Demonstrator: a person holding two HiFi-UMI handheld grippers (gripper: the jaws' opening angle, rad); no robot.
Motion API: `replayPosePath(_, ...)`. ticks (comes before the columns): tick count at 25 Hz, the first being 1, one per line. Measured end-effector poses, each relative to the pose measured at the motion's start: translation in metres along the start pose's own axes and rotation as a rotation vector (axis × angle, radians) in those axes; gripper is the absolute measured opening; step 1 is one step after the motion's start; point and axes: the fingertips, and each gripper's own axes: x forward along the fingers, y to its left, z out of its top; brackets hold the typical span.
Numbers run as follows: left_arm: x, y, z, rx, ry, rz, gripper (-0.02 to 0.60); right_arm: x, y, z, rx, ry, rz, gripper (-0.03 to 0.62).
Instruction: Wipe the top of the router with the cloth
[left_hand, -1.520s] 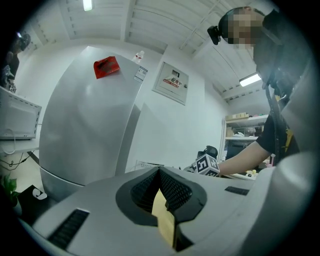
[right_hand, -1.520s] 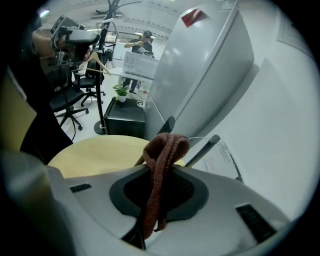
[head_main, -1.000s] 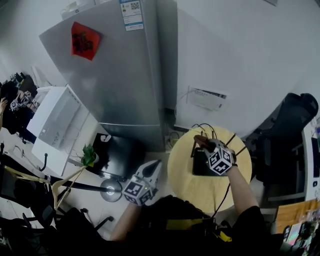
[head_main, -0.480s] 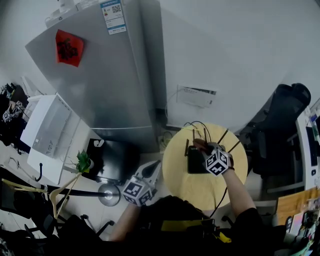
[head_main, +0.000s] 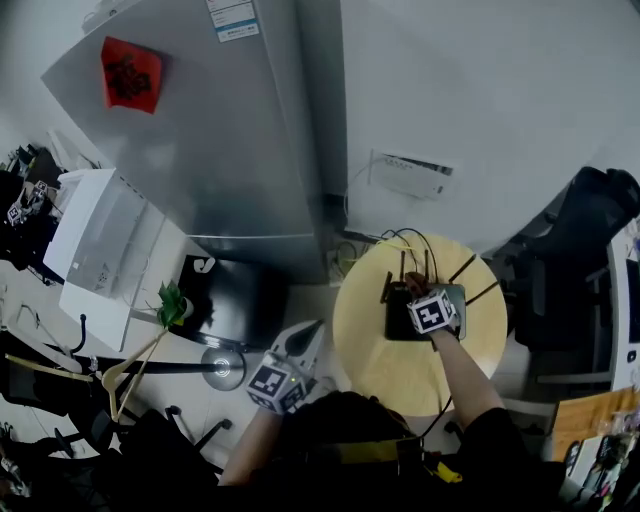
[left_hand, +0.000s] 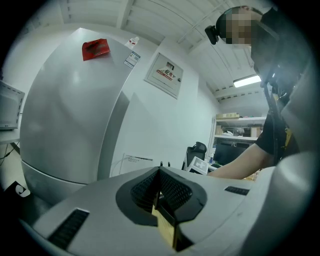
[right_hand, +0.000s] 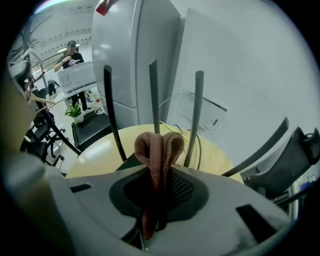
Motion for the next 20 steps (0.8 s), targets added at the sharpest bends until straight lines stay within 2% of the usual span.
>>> replayPosePath(5,-0.01,0.014,-0.011,-0.023,0.032,0.056,0.0,0.029,-0.004,0.002,0.121,0.07,0.031,0.063)
replayPosePath(8,-0.017,0.023,-0.013,-0.045,0.034,0.099,0.0,0.043,-0.002,0.01,0.146,0.074,0.046,0.061)
replayPosePath(11,-0.022,0.031,-0.015,-0.054,0.032,0.129,0.0,0.051,-0.004,0.007,0.215,0.096,0.044,0.063)
replayPosePath(14,-0.025,0.034,-0.018,-0.058,0.032,0.134,0.0,0.053,-0.006,-0.013,0.261,0.154,0.032,0.063)
replayPosePath(20,-0.022,0.036,-0.016,-0.061,0.016,0.117,0.0,0.046,0.001,-0.005,0.311,0.125,0.048,0.063)
